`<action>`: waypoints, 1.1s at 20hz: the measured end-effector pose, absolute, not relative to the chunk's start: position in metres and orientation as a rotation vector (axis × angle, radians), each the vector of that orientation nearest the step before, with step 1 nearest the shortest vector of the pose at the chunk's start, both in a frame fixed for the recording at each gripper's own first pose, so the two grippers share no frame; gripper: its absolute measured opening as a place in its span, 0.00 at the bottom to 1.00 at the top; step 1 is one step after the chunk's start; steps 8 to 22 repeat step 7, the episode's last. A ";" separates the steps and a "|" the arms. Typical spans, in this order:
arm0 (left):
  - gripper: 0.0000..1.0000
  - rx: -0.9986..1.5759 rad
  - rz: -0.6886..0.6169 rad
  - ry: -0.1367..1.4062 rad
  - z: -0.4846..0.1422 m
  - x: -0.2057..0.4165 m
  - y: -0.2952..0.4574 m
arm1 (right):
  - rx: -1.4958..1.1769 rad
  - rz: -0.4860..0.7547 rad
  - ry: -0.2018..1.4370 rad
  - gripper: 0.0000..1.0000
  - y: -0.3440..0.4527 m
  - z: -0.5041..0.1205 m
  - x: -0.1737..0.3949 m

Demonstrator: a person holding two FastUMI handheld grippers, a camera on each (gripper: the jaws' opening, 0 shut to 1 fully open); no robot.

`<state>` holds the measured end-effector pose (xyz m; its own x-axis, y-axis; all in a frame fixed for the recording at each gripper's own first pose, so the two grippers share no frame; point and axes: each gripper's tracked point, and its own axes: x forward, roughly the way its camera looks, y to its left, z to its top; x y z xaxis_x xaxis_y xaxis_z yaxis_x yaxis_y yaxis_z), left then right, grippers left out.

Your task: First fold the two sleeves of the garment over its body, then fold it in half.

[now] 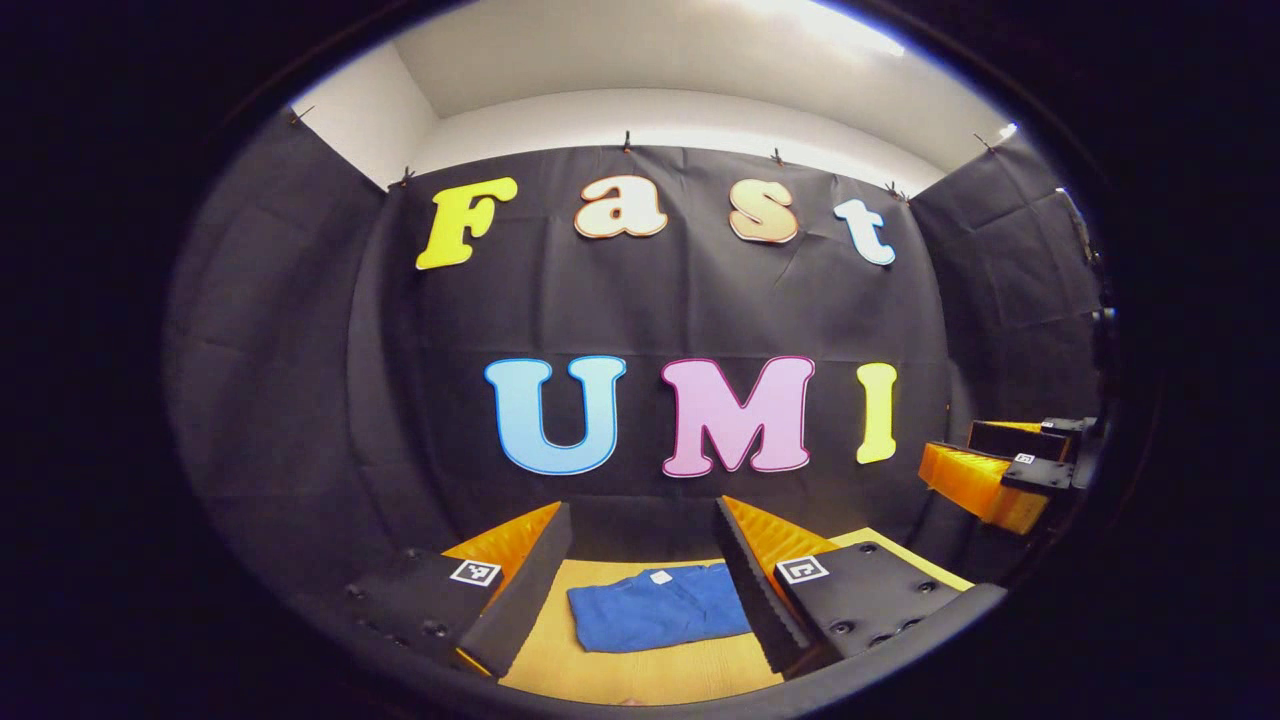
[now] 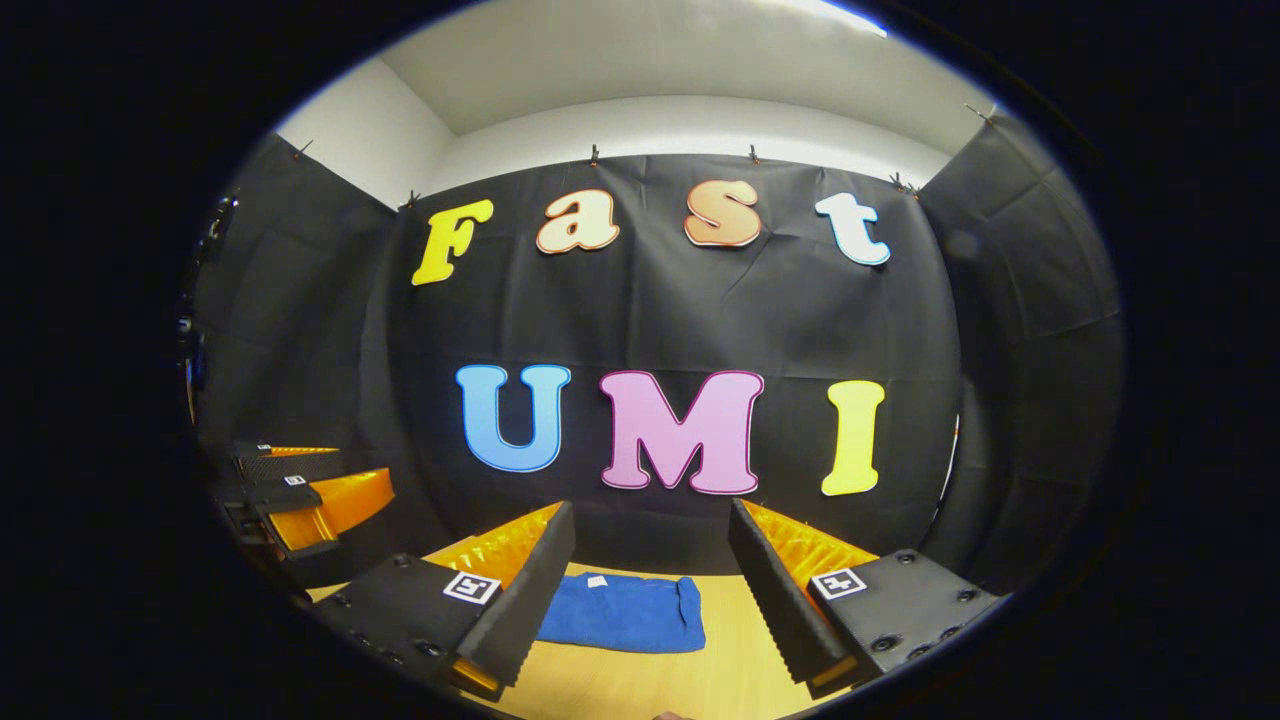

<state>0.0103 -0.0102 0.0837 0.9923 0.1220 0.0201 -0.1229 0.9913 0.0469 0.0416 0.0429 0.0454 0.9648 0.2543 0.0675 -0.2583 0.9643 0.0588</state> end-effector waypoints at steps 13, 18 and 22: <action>0.81 0.010 0.138 -0.013 0.056 -0.021 -0.036 | 0.100 0.319 -0.096 0.87 0.025 0.058 0.009; 0.81 0.010 0.138 -0.013 0.056 -0.021 -0.036 | 0.100 0.319 -0.096 0.87 0.025 0.058 0.009; 0.81 0.010 0.138 -0.013 0.056 -0.021 -0.036 | 0.100 0.319 -0.096 0.87 0.025 0.058 0.009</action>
